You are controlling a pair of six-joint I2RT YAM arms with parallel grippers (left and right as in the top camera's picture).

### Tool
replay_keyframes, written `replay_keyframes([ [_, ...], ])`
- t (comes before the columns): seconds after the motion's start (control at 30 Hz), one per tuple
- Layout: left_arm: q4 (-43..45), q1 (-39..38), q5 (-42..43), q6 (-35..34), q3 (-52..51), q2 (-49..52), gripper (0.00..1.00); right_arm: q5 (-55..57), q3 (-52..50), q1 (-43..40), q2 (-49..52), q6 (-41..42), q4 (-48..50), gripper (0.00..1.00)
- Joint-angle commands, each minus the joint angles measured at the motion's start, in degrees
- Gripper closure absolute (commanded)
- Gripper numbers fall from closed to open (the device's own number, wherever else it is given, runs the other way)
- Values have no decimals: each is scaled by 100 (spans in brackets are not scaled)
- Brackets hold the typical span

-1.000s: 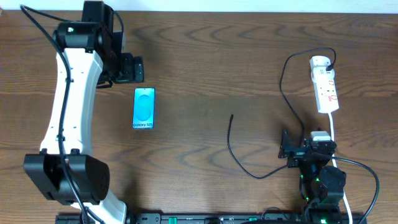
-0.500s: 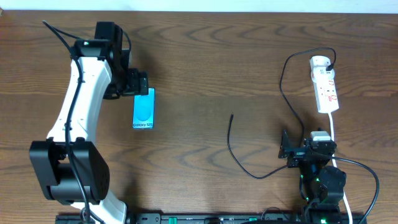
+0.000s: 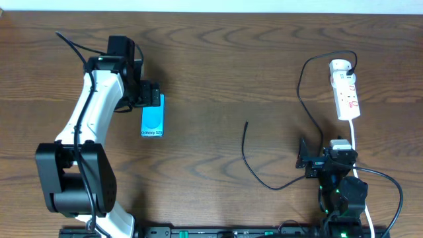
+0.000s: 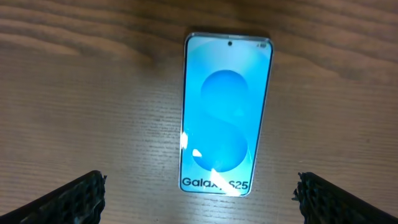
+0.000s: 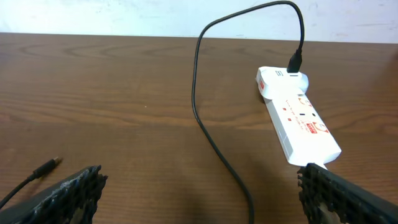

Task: Plug charger to phone and switch on socket
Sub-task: 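Move the left gripper forward over the Galaxy S25 phone, then lower the left gripper onto the phone's top edge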

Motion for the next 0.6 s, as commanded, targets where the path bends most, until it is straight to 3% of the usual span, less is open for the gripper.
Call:
replay_keyframes([
  [0.0,0,13,52,13,-85,63,2,48,-7,87,-9,81,-26,1],
  [0.57,199,13,101,11,-83,833,2,48,-7,87,-9,81,-28,1],
])
